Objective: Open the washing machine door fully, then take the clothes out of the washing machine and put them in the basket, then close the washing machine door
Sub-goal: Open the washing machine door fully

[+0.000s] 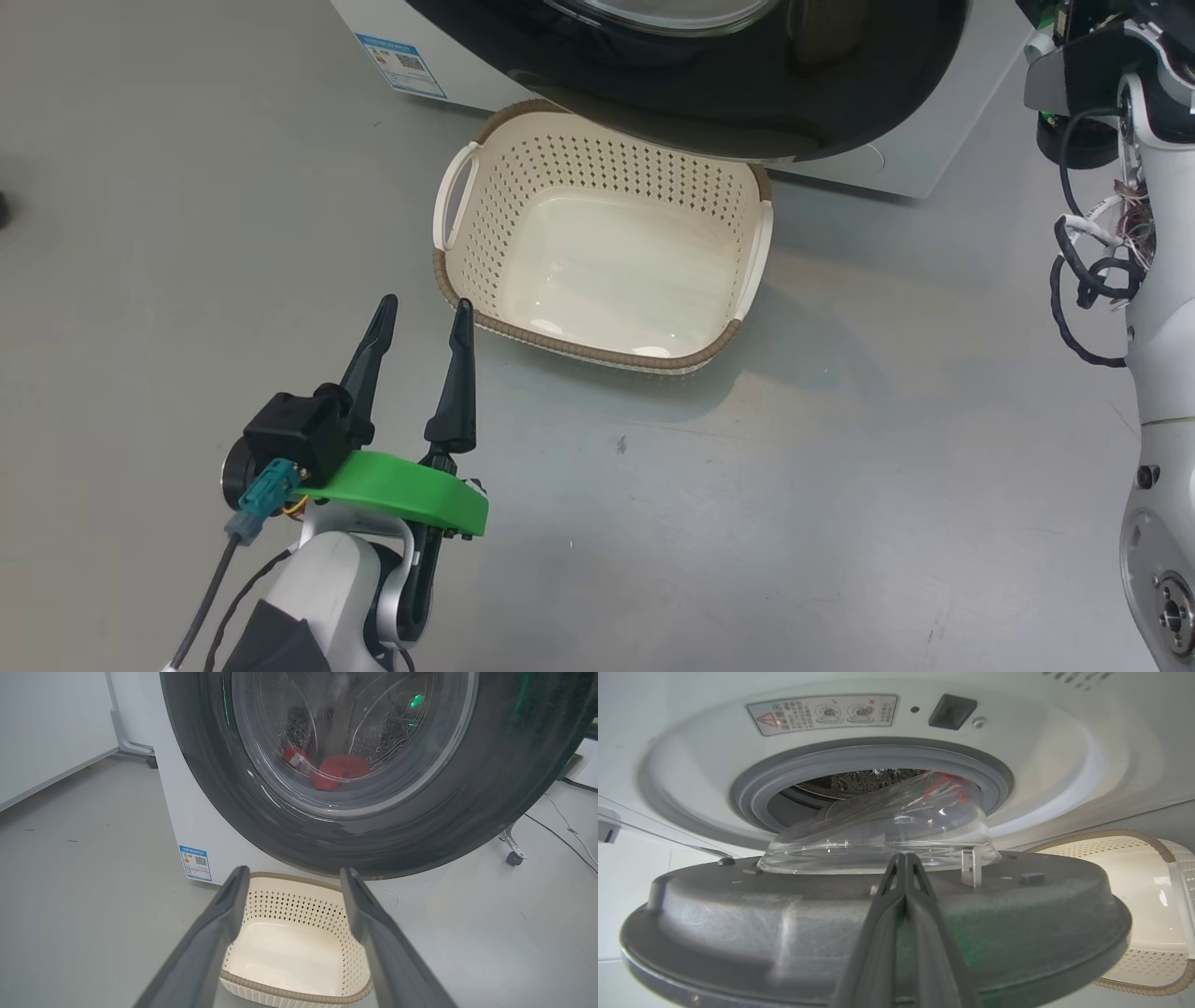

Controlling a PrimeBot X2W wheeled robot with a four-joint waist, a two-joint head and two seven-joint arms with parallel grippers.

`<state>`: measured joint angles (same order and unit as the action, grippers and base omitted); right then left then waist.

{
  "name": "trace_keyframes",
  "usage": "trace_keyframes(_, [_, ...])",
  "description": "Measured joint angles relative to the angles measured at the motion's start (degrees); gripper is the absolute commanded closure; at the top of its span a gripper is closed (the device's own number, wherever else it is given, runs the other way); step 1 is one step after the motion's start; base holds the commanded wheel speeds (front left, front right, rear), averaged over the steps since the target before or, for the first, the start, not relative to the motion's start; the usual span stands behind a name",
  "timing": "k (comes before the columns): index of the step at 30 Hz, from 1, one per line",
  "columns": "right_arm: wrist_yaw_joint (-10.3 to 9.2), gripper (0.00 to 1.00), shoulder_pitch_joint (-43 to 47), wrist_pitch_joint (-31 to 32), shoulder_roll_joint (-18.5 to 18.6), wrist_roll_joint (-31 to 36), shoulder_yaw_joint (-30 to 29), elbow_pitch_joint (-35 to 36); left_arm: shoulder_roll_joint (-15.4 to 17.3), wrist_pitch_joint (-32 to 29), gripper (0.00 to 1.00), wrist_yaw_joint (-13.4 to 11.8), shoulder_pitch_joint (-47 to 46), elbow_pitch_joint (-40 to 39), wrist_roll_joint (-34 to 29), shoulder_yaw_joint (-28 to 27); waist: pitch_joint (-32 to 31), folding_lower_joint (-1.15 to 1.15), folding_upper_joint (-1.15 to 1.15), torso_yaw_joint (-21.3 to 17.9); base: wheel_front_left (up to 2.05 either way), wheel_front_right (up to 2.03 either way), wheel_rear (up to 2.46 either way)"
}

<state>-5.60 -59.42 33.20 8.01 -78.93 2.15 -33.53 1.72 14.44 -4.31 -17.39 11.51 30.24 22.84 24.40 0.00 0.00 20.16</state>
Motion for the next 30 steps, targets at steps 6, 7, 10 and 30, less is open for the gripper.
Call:
trace_keyframes(6, [-0.47, 1.0, -0.28, 2.21, 0.02, -1.85, -0.24, -1.53, 0.0, 0.0, 0.0, 0.0, 0.0, 0.01, 0.0, 0.12, -0.22, 0.0, 0.0, -0.02, 0.0, 0.0, 0.0])
trace_keyframes(7, [-0.59, 1.0, -0.34, 2.38, -0.01, -1.92, -0.23, -1.76, 0.0, 0.0, 0.0, 0.0, 0.0, 0.01, 0.0, 0.14, -0.27, 0.0, 0.0, -0.04, 0.0, 0.0, 0.0])
trace_keyframes(10, [-0.62, 1.0, -0.41, 2.9, -0.12, -2.37, -0.52, -2.46, 0.0, 0.0, 0.0, -0.01, -0.01, 0.03, 0.0, 0.26, -0.46, 0.0, 0.0, -0.07, 0.0, 0.0, 0.0])
trace_keyframes(30, [-1.05, 1.0, 2.91, 5.43, -2.09, -6.21, -1.81, -8.33, 0.0, 0.0, 0.0, -0.02, 0.05, 1.57, -0.25, 0.53, -5.47, 0.0, 0.0, -0.37, 0.0, 0.0, 0.0])
